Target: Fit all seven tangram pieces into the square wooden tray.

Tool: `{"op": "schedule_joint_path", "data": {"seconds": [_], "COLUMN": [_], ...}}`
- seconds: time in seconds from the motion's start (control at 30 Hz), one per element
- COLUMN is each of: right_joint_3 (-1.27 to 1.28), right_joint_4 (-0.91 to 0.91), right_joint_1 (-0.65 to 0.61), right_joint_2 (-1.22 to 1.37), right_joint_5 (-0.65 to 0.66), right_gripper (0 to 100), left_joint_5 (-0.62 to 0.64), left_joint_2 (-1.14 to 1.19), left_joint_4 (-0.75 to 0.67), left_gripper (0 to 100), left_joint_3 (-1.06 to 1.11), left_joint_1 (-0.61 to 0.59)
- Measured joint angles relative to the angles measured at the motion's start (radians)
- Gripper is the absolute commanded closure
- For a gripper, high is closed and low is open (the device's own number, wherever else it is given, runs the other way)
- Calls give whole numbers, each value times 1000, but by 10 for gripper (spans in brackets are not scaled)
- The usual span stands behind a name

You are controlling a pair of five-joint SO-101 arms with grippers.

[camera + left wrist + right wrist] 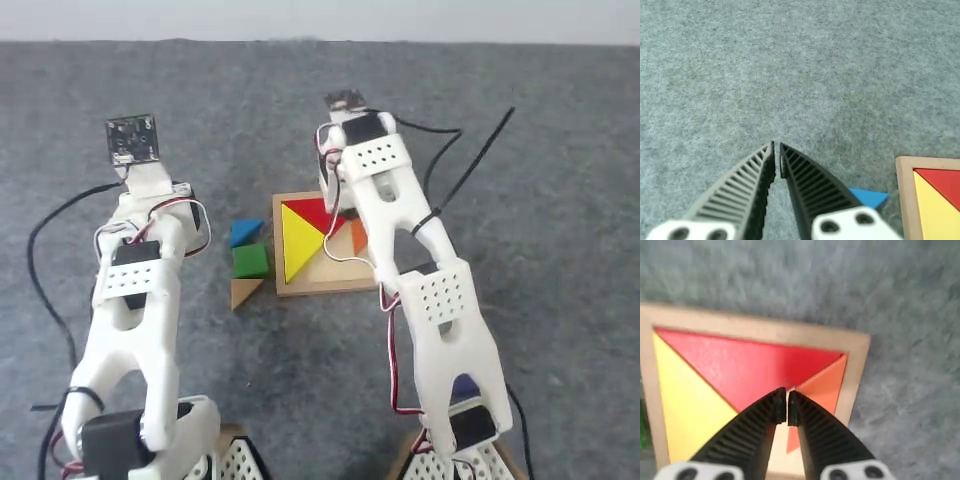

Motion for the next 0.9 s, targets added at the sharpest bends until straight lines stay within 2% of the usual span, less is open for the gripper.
{"op": "schedule_joint_path", "data": {"seconds": [0.13,0.23,0.33,0.43,0.53,0.67,0.9], "right_joint_3": [-48,-147,-206,-161,21,404,1059], "right_joint_4": [6,101,121,123,124,124,121], "right_joint_1": [0,15,89,178,236,282,296], "right_joint_2": [0,-6,-97,-239,-405,-638,-965], "right_joint_5": [0,6,26,60,98,198,563], "right_gripper": [975,975,974,954,879,785,747], "left_joint_5": [0,0,0,0,0,0,0], "left_joint_2": [0,0,0,0,0,0,0], "left_joint_4": [0,0,0,0,0,0,0], "left_gripper": [985,985,985,985,985,985,985], "left_joint_3": [0,0,0,0,0,0,0], "left_joint_1": [0,0,0,0,0,0,0]}}
